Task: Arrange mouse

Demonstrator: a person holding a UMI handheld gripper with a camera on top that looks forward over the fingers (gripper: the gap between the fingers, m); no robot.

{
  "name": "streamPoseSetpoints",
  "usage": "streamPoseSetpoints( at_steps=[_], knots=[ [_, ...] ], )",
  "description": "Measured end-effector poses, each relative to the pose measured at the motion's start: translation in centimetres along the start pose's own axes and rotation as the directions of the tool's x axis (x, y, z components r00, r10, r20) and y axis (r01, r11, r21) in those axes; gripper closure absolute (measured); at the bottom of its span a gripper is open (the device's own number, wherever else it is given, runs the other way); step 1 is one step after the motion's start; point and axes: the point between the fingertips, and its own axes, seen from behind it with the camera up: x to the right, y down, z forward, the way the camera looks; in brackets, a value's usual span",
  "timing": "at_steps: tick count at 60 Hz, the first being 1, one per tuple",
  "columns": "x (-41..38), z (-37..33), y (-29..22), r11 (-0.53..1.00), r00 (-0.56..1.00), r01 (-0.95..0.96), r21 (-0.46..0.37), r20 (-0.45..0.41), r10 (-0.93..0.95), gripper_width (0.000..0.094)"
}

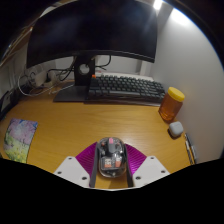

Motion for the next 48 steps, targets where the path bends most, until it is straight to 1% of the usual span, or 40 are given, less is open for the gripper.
streamPoseSetpoints(
  at_steps=[7, 16, 19, 24, 32, 36, 42, 48],
  knots=[
    [0.1, -0.1, 0.1, 1.0, 0.999, -0.028, -0.003, -0.018, 0.028, 0.0593],
    [0.0, -0.8, -0.2, 0.999, 0.999, -0.043, -0.023, -0.031, 0.043, 0.0603],
    [0.0, -1.9, -1.5, 0.999, 0.998, -0.041, -0.009, -0.045, 0.04, 0.0603],
    [-1.7, -4.7, -5.1, 0.997, 0.996, -0.08, 0.013, -0.025, 0.08, 0.0604],
    [-9.1, -9.4, -12.3, 0.992, 0.993, -0.095, 0.082, 0.074, 0.089, 0.0604],
    [-14.0, -11.1, -14.3, 0.99, 0.987, -0.099, 0.099, 0.134, 0.086, 0.0606],
    [-21.7, -11.8, -14.9, 0.992, 0.977, -0.082, 0.097, 0.206, 0.061, 0.0606],
    [-28.4, -11.1, -12.5, 0.996, 0.969, -0.066, 0.059, 0.24, 0.05, 0.0607]
  ],
)
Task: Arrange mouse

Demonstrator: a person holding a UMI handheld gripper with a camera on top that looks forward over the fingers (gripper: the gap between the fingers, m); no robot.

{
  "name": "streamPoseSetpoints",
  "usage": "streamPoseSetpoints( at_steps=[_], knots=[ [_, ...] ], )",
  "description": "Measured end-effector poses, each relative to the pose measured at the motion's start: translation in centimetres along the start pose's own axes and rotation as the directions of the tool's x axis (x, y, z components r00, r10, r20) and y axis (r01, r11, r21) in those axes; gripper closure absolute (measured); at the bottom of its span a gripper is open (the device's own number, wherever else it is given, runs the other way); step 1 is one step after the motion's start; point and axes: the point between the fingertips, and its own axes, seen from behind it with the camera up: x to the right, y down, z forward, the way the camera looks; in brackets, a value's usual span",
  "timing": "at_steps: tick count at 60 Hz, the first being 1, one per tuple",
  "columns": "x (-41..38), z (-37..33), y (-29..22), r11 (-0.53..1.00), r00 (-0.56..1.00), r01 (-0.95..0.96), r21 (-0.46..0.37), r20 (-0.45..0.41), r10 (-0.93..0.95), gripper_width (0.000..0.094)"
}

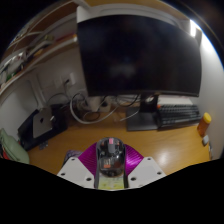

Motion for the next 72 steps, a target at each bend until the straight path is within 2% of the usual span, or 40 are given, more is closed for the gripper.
streamPoseSetpoints(
  at_steps=[9, 16, 20, 22, 29, 33, 38, 40, 55, 72],
  knots=[
    [-5.4, 3.7, 6.5, 0.996, 0.999, 0.035, -0.083, 0.009, -0.034, 0.0605],
    [-6.5, 5.9, 11.3, 0.988, 0.998, 0.062, -0.139, 0.006, -0.061, 0.0605],
    [-6.4, 6.5, 13.1, 0.984, 0.997, 0.078, -0.158, -0.002, -0.079, 0.0601],
    [-6.5, 6.6, 13.1, 0.986, 0.996, 0.09, -0.141, -0.007, -0.092, 0.0583],
    [-7.1, 6.7, 13.3, 0.986, 0.993, 0.118, -0.118, -0.007, -0.12, 0.0471],
    [-7.5, 6.6, 13.5, 0.983, 0.992, 0.125, -0.132, 0.011, -0.124, 0.0361],
    [-7.6, 5.6, 13.3, 0.98, 0.993, 0.12, -0.156, 0.039, -0.115, 0.0057],
    [-7.4, 4.7, 12.7, 0.98, 0.993, 0.118, -0.158, 0.047, -0.112, 0.0093],
    [-2.4, -7.2, 8.4, 0.972, 0.989, 0.141, -0.19, 0.071, -0.129, 0.0088],
    [7.6, -17.4, 7.3, 0.976, 0.993, 0.107, -0.192, -0.034, -0.115, 0.0078]
  ],
)
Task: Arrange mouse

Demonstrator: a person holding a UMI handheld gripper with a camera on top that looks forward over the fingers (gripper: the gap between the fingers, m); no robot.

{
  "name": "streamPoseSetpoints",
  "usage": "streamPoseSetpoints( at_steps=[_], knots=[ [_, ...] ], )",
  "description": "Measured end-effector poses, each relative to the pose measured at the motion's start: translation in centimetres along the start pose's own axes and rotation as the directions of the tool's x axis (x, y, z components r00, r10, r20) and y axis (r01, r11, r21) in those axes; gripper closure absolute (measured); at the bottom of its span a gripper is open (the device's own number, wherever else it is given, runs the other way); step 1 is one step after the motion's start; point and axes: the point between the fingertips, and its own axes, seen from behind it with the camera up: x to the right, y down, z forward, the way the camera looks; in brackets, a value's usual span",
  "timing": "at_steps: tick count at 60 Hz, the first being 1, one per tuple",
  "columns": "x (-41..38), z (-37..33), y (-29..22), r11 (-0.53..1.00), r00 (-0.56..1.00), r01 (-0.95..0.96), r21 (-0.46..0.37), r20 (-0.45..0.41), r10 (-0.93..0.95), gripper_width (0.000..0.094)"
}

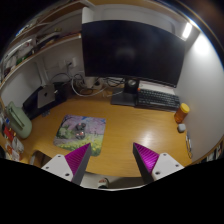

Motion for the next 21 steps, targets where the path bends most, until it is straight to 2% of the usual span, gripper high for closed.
streamPoseSetpoints(
  at_steps=[21],
  knots=[
    [6.2, -4.6, 2.5, 0.999, 0.997, -0.028, 0.039, -0.066, 0.03, 0.0082]
  ],
)
